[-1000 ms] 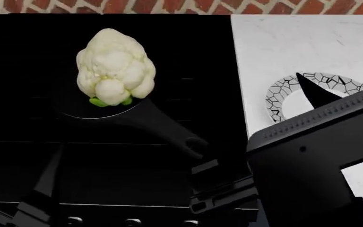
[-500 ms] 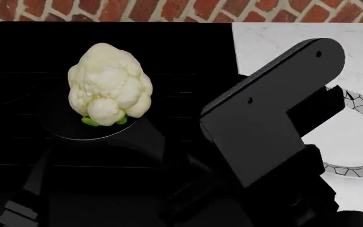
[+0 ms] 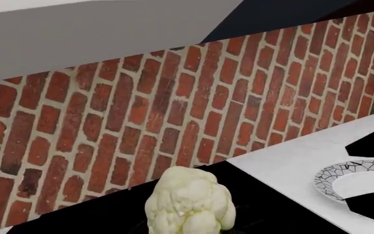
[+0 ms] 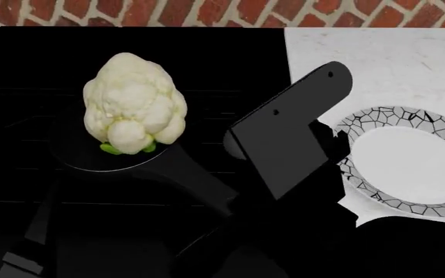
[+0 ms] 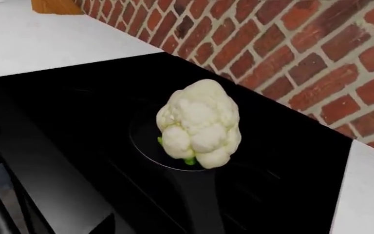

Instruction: Pick up the pan and dump the vegetables in it onto the plate. Then return the pan to the stove.

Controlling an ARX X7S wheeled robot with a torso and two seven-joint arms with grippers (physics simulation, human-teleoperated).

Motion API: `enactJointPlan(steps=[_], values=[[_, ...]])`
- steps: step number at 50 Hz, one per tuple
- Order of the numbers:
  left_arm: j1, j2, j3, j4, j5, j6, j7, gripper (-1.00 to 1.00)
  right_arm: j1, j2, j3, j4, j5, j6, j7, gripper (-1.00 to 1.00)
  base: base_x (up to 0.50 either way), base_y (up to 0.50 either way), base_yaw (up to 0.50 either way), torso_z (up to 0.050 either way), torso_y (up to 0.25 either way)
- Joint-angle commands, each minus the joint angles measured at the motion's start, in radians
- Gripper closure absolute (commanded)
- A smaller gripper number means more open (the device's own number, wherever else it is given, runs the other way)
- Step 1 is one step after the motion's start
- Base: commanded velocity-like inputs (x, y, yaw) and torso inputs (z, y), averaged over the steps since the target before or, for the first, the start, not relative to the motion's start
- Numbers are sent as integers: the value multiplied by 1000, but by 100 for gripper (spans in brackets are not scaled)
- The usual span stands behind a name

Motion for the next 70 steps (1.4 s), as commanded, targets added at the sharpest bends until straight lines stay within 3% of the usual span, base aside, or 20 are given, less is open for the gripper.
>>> enactJointPlan(steps=[1,25,70], values=[[2,-7,26,-6,5,14,-10,-100,-3,32,-92,74,-156,-34,-151,-100,0,0,0,0,0],[36,-23,62,-28,50,68,2,-100,175,-53,-448,416,-477,-138,-434,-100,0,0,0,0,0],[51,-42,136,3,70,102,-13,-100,220,-250,-709,965,-728,-446,-710,-100,0,0,0,0,0]])
